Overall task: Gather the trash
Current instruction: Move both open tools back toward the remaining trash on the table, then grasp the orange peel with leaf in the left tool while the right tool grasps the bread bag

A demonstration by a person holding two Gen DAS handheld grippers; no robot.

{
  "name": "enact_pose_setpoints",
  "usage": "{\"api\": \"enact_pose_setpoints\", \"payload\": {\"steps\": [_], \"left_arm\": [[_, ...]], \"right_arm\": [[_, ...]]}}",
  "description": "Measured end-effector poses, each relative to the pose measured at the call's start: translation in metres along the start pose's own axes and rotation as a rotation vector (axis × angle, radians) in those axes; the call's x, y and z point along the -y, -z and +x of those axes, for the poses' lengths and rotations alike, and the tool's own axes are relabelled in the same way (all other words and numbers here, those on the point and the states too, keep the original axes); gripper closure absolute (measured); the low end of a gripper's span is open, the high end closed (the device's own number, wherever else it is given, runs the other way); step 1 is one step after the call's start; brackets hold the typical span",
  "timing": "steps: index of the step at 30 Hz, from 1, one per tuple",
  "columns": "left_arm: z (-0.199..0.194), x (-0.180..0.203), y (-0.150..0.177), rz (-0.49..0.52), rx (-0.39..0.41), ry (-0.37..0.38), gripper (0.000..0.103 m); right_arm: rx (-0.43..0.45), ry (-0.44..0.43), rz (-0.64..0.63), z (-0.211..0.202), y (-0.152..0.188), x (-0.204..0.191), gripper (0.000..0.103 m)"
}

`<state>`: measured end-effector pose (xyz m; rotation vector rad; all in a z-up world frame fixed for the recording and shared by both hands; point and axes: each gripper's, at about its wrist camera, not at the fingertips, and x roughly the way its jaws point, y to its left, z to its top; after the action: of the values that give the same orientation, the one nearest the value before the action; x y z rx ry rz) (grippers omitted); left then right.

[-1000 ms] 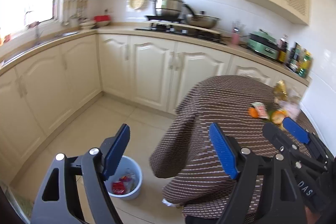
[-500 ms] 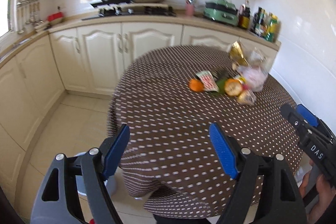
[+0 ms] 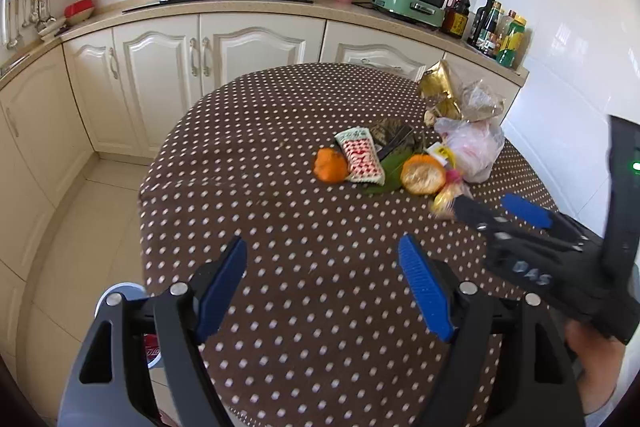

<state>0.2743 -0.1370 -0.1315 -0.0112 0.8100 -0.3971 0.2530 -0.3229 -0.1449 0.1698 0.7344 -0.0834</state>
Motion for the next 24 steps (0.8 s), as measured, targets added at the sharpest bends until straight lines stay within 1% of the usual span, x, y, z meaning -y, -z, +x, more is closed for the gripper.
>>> {"api": "enact_pose_setpoints", "payload": {"steps": [1,2,3,4,5,6,8,11,13,16,18,24], "left_arm": [[0.003,0.002,-0.005,0.005,0.002,0.0,0.026],[0.006,0.005,-0.008,0.011,0.004,0.001,0.026],[0.008,0.006,-0.011,0.015,0.002,0.0,0.026],[0.012,0.009,-0.014,0.02,0.001,0.001,0.026],[0.015,0.012,-0.017,0.024,0.0,0.008,0.026],[0.019,0.015,-0.021,0.03,-0.004,0.017,0.026],[0.026,0.02,-0.028,0.033,-0.01,0.03,0.026],[0.036,0.028,-0.036,0.031,-0.02,0.067,0.026],[0.046,0.037,-0.042,0.038,-0.033,0.092,0.026],[0.059,0.048,-0.048,0.048,-0.048,0.11,0.026],[0.067,0.053,-0.053,0.043,-0.057,0.122,0.026],[0.097,0.061,-0.063,0.006,-0.115,0.16,0.026]], "right_arm": [[-0.013,-0.004,-0.006,0.006,-0.003,0.0,0.024],[-0.039,-0.01,-0.007,0.015,-0.006,0.0,0.027],[-0.053,-0.019,-0.005,0.021,-0.007,0.001,0.043],[-0.073,-0.025,-0.001,0.027,-0.009,0.003,0.053],[-0.101,-0.033,0.004,0.033,-0.009,0.006,0.06],[-0.105,-0.051,0.014,0.035,-0.009,0.01,0.066],[-0.09,-0.059,0.014,0.03,-0.008,0.014,0.066],[-0.033,-0.053,0.036,0.012,-0.002,0.023,0.067],[0.013,-0.032,0.048,0.0,0.001,0.027,0.067],[0.069,-0.022,0.076,-0.014,0.005,0.034,0.067],[0.084,-0.029,0.106,-0.018,0.007,0.039,0.068],[0.086,-0.054,0.175,-0.018,0.004,0.051,0.068]]}}
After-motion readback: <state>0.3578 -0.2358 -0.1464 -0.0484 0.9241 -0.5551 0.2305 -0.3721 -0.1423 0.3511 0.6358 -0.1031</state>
